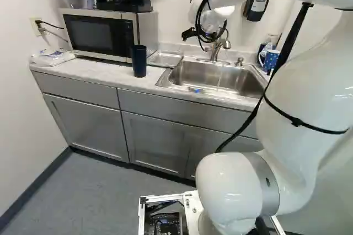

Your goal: Rinse the cup and place it in the tray

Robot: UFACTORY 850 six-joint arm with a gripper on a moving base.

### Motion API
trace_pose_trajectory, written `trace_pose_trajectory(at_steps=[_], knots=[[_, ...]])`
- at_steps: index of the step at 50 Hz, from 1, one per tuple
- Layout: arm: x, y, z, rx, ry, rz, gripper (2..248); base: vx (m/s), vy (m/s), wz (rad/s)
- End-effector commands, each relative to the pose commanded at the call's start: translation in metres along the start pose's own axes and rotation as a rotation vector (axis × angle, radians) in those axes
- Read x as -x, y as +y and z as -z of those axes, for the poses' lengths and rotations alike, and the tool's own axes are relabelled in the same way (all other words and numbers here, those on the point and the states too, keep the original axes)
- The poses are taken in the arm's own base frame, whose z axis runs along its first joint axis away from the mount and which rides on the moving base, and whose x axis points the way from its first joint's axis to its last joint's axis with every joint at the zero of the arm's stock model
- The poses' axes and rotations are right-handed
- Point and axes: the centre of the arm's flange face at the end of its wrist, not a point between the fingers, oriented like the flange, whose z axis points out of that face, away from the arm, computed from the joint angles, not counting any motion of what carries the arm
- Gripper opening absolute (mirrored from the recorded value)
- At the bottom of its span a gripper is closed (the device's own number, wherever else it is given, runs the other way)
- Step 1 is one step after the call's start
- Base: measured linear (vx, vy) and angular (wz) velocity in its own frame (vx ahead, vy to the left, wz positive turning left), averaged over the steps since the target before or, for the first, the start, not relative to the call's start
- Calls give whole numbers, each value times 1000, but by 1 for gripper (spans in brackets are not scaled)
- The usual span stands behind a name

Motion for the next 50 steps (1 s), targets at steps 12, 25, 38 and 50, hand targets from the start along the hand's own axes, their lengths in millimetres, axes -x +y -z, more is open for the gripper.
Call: trace_pose_trajectory(at_steps=[12,25,38,50], knots=[[21,1,21,1,-83,-1,247,0,0,0],[45,2,45,4,-173,-3,247,0,0,0],[66,11,66,21,-262,-17,247,0,0,0],[78,28,78,53,-296,-45,247,0,0,0]])
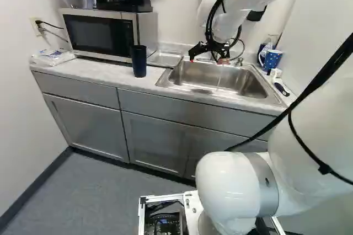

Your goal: Rinse the cup and place it in the tray

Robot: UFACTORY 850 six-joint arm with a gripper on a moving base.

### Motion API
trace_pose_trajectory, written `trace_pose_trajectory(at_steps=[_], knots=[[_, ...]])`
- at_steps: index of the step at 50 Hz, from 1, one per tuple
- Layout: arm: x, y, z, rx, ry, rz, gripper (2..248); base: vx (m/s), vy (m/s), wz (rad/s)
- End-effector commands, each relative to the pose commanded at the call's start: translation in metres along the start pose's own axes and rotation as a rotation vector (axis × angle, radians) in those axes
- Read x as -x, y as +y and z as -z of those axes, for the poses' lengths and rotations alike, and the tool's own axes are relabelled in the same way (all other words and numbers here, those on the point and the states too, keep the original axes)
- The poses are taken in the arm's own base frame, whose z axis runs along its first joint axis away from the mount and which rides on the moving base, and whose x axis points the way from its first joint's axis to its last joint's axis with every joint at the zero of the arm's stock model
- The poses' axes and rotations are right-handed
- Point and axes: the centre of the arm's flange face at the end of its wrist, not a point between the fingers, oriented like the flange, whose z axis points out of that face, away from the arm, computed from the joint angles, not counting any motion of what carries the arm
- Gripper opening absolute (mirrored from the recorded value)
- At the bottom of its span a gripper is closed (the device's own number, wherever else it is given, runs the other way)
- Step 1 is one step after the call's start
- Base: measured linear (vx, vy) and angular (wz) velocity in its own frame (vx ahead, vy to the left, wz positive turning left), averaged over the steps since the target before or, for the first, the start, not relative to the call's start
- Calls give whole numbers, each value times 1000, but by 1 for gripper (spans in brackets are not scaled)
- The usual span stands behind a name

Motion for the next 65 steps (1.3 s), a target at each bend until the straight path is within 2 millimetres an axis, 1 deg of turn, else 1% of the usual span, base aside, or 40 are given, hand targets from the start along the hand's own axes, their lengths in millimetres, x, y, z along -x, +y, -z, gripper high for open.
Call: trace_pose_trajectory(at_steps=[19,37,65], knots=[[14,30,11,51,7,-57,247,0,0,0],[21,58,16,100,9,-112,247,0,0,0],[20,59,16,101,9,-114,247,0,0,0]])
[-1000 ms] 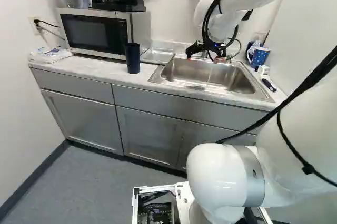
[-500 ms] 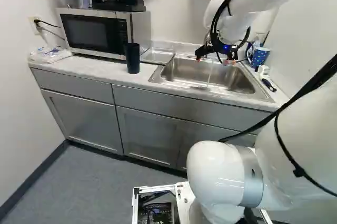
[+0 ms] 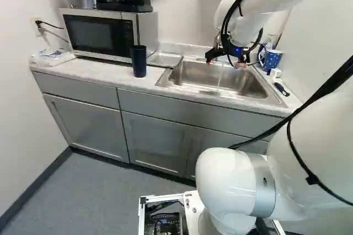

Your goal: Rinse the cup and place it in the tray

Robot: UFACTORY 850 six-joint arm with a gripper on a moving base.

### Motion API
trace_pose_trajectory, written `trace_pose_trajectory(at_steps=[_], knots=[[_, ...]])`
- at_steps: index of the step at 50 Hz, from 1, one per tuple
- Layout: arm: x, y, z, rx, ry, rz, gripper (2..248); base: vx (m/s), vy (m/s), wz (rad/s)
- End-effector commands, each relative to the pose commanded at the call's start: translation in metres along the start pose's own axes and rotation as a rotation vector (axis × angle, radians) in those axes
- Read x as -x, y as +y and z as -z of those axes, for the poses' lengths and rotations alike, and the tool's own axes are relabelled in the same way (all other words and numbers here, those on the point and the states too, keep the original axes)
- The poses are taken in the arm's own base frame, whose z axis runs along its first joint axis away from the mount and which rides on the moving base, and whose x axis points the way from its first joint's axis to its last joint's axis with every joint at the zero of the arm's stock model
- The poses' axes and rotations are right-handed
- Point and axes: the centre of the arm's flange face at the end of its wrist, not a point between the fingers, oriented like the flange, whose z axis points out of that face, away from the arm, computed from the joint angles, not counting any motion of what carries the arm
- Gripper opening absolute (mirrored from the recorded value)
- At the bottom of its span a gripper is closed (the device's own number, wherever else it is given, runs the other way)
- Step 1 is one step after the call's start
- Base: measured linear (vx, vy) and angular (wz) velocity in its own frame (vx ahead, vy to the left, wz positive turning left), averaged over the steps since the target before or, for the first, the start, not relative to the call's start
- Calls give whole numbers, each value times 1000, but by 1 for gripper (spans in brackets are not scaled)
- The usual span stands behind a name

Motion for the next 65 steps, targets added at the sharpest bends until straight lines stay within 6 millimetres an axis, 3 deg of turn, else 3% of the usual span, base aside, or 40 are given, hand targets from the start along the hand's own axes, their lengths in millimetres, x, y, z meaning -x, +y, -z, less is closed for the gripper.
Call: trace_pose_trajectory(at_steps=[65], knots=[[6,-94,6,-161,-1,179,247,0,0,0]])
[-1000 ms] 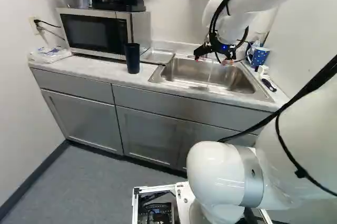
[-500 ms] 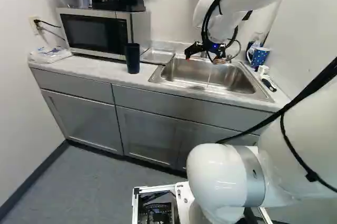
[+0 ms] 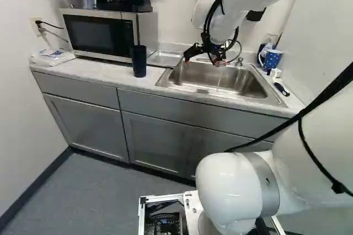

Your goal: Rinse the cup and place it in the tray

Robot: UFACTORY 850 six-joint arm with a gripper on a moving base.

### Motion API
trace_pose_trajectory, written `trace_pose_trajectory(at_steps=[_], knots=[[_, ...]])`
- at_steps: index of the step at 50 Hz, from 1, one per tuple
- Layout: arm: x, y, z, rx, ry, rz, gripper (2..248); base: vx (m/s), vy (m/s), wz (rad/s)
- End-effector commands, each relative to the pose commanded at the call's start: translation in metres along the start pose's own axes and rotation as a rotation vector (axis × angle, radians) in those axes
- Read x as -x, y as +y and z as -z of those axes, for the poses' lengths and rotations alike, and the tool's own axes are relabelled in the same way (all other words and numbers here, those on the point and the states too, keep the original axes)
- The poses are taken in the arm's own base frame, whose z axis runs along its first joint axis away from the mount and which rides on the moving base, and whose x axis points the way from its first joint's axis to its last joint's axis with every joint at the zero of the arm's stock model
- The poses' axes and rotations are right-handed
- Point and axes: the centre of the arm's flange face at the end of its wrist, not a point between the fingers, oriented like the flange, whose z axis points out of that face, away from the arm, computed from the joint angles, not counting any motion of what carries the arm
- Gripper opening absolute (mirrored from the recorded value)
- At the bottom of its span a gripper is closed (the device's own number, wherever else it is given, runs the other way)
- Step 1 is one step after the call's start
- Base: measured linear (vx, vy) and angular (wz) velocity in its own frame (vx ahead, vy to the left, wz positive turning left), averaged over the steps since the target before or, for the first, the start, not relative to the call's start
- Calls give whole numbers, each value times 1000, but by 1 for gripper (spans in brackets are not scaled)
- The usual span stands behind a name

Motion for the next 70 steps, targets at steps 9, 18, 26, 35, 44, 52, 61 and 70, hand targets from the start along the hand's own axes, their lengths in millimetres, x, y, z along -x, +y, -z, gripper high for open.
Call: trace_pose_trajectory(at_steps=[9,18,26,35,44,52,61,70], knots=[[1,-14,1,-24,0,26,247,0,0,0],[1,-28,1,-47,0,53,247,0,0,0],[1,-40,1,-69,0,77,247,0,0,0],[1,-54,2,-92,-1,102,247,0,0,0],[1,-68,2,-115,-2,129,247,0,0,0],[1,-81,2,-136,-3,152,247,0,0,0],[0,-95,2,-159,-4,178,247,0,0,0],[0,-109,2,-181,-6,203,247,0,0,0]])
